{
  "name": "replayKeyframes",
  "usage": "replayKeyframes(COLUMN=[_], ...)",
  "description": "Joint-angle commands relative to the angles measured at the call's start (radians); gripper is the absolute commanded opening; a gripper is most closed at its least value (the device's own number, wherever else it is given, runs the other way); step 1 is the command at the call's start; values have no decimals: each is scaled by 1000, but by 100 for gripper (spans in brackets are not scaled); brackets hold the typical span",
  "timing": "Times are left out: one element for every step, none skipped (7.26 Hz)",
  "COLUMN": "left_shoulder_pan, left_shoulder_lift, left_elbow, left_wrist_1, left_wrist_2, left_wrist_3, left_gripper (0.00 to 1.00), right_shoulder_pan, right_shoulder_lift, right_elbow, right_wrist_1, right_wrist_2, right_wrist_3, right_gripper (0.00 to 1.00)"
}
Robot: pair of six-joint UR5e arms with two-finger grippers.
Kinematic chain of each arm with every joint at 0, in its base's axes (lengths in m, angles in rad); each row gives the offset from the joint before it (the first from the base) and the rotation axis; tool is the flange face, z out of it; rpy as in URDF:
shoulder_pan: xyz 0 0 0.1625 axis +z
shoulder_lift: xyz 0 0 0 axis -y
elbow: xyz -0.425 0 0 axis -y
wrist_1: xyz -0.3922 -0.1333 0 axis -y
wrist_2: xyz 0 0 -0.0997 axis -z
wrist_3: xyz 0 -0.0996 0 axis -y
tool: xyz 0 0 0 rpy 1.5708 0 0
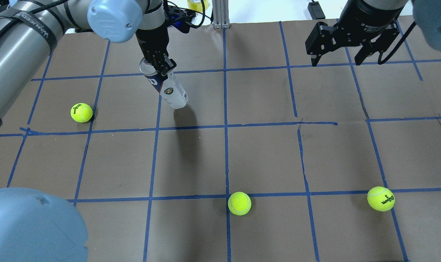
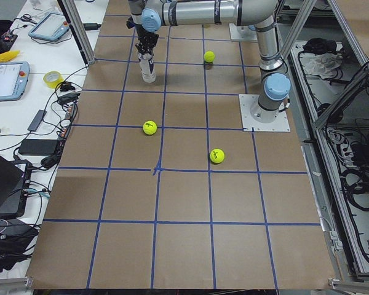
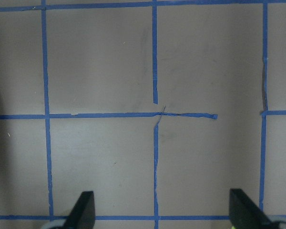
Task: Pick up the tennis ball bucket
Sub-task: 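Lift the can with the left gripper and tilt it upright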
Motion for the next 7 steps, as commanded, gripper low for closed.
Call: replayKeyframes(left_shoulder_pan=[-13,-13,-13,-20,-29,-32,-33], left_shoulder_lift=[-24,-27,-34,-39,-39,-41,-41], left_elbow=[6,6,6,6,6,5,4], left_wrist_1=[36,42,49,44,40,41,43], left_wrist_2=[2,2,2,2,2,2,2], left_wrist_3=[28,30,30,30,30,30,30], left_gripper=[0,0,0,0,0,0,10], right_shoulder_pan=[0,0,0,0,0,0,0], right_shoulder_lift=[0,0,0,0,0,0,0], right_elbow=[0,0,0,0,2,2,2], right_wrist_1=[0,0,0,0,2,0,2], right_wrist_2=[1,1,0,0,1,1,1], right_wrist_3=[0,0,0,0,0,-2,0], right_gripper=[100,100,100,100,100,100,100])
